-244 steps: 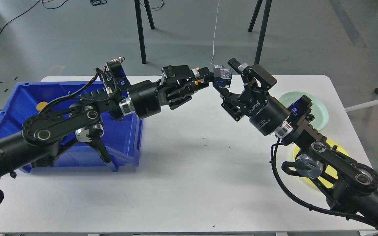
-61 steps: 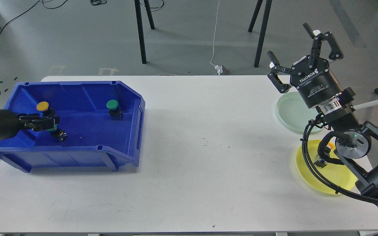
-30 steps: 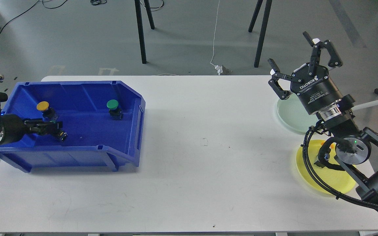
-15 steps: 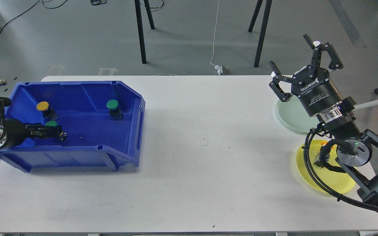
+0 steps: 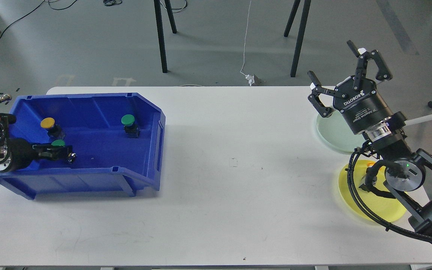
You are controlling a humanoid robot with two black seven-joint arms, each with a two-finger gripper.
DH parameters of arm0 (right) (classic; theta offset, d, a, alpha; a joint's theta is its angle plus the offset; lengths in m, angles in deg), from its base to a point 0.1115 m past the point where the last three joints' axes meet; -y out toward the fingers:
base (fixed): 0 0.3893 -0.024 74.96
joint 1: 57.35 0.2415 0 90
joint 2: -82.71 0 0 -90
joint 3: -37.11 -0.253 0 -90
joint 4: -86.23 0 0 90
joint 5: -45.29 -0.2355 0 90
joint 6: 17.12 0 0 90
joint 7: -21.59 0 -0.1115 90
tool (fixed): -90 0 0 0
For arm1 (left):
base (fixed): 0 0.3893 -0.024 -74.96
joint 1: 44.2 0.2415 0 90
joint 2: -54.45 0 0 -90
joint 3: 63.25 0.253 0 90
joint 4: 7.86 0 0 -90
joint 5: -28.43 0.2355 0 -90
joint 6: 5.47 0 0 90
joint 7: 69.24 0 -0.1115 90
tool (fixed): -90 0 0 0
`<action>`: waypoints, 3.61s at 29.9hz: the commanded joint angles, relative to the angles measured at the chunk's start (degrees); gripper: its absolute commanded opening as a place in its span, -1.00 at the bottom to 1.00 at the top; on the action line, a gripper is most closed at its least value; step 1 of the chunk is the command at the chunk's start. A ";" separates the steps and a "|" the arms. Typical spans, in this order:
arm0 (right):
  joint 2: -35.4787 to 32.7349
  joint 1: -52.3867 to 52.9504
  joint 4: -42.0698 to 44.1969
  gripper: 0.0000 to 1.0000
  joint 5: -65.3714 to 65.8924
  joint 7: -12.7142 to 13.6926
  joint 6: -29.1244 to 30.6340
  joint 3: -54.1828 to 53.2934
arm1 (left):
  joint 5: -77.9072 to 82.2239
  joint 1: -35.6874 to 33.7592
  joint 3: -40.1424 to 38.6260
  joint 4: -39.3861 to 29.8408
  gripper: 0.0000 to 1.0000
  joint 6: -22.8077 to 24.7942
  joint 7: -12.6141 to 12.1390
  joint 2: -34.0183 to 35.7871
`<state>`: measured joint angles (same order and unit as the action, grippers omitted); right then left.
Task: Pass button and place on color plate
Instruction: 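Grasp a green button in the blue bin with the left gripper, then lift the green button and carry it toward the right gripper, then grasp the green button with the right gripper and open the left gripper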
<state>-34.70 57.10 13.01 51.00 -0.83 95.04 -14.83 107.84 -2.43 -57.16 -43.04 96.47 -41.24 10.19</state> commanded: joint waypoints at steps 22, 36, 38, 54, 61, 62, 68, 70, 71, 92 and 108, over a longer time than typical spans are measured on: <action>-0.01 -0.46 0.01 0.96 0.00 -0.08 -0.01 -0.09 | -0.04 -0.37 -0.12 0.37 -0.66 -0.34 0.00 -0.12; -0.01 -0.81 0.36 0.96 0.00 -0.08 -0.01 -0.79 | -0.83 -8.89 -1.35 -13.84 -0.71 3.43 0.00 7.68; -0.01 -0.81 0.36 0.96 0.00 -0.08 -0.01 -0.88 | -1.44 -11.70 -3.10 -21.31 -0.71 5.45 0.00 11.55; -6.51 -1.68 -0.34 0.97 15.72 -2.36 -3.00 -3.16 | -37.48 -10.93 -20.51 -42.00 -0.70 11.45 0.00 0.69; -5.81 -2.04 -3.77 0.97 25.91 -5.58 -3.00 -2.72 | -38.80 -4.69 -20.68 -37.34 -0.69 7.57 0.00 -10.75; -5.64 -2.04 -4.03 0.97 28.02 -5.58 -3.00 -2.55 | -39.15 -4.07 -20.68 -36.64 -0.68 7.57 0.00 -11.72; -0.63 -2.48 -3.60 0.97 37.43 -5.58 -2.82 -1.85 | -39.33 -1.87 -20.68 -34.61 -0.68 7.39 0.00 -15.85; 1.74 -2.30 -3.60 0.97 39.80 -5.58 -2.82 -0.10 | -39.50 -1.69 -20.68 -34.52 -0.67 7.31 0.00 -17.00; 2.79 -2.21 -3.51 0.97 40.68 -5.58 -2.91 0.70 | -39.77 -1.52 -20.68 -34.61 -0.67 7.31 0.00 -17.26; 11.77 -2.04 -2.19 0.94 45.97 -5.58 -5.63 4.04 | -41.87 -1.08 -20.69 -34.61 -0.66 7.39 0.00 -18.32; 13.87 -2.04 -2.28 0.69 46.14 -5.58 -8.01 4.13 | -42.76 -0.90 -20.69 -34.61 -0.65 7.48 0.00 -18.32</action>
<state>-21.29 55.14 10.75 97.07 -6.42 87.15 -10.70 65.16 -3.36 -77.84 -77.63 104.04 -41.24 -8.13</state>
